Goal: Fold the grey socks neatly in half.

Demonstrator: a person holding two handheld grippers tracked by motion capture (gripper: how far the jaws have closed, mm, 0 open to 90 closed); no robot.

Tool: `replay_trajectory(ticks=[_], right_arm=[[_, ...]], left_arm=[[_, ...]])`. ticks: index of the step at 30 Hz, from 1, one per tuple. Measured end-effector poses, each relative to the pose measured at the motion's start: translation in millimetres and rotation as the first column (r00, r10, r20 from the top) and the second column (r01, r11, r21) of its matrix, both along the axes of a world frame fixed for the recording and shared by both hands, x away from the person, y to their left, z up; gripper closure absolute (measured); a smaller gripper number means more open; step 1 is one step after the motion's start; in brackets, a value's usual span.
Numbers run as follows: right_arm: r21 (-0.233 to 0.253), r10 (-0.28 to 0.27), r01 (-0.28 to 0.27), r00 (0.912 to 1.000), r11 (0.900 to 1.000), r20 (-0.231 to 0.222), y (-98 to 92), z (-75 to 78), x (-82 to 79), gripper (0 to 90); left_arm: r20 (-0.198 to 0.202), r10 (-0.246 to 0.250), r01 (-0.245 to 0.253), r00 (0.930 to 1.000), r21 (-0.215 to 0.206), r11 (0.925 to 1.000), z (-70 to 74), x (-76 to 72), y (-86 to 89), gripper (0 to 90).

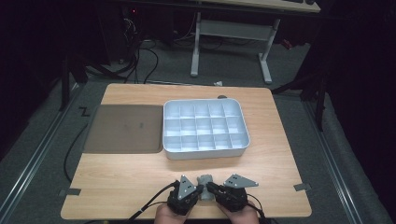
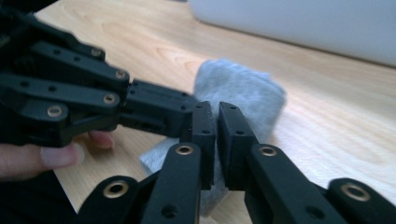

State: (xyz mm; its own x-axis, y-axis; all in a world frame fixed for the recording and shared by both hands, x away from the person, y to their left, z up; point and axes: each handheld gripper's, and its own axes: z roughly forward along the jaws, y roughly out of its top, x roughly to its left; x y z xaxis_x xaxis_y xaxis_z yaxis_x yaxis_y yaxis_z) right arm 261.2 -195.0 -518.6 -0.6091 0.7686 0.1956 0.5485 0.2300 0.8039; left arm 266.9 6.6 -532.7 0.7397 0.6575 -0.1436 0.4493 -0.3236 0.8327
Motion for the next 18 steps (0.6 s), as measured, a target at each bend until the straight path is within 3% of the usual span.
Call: replay_trajectory(ticks=[4, 7, 9, 18], right_arm=[[0.016, -0.043, 0.043, 0.999, 0.999, 0.015, -8.4, 6.9, -0.4, 79.0], [0.009, -0.058, 0.058, 0.9983, 0.998, -0.003, -8.8, 5.8, 0.4, 72.9], [0.007, -0.068, 0.068, 0.997, 0.998, -0.038, -6.9, 3.4, 1.5, 67.1], [0.001, -0.071, 0.072, 0.9918, 0.997, -0.107, -2.4, -4.9, 4.9, 57.4]], left_arm=[[0.003, 0.003, -0.003, 1.0, -0.001, 1.0, -0.1, -0.2, -0.3, 90.0], [0.004, 0.004, -0.004, 1.0, -0.001, 1.0, -0.1, -0.3, -0.4, 90.0], [0.003, 0.005, -0.005, 1.0, 0.0, 1.0, -0.1, -0.5, -0.4, 90.0], [0.001, 0.004, -0.004, 1.0, 0.002, 1.0, -0.1, -1.1, -0.3, 90.0]])
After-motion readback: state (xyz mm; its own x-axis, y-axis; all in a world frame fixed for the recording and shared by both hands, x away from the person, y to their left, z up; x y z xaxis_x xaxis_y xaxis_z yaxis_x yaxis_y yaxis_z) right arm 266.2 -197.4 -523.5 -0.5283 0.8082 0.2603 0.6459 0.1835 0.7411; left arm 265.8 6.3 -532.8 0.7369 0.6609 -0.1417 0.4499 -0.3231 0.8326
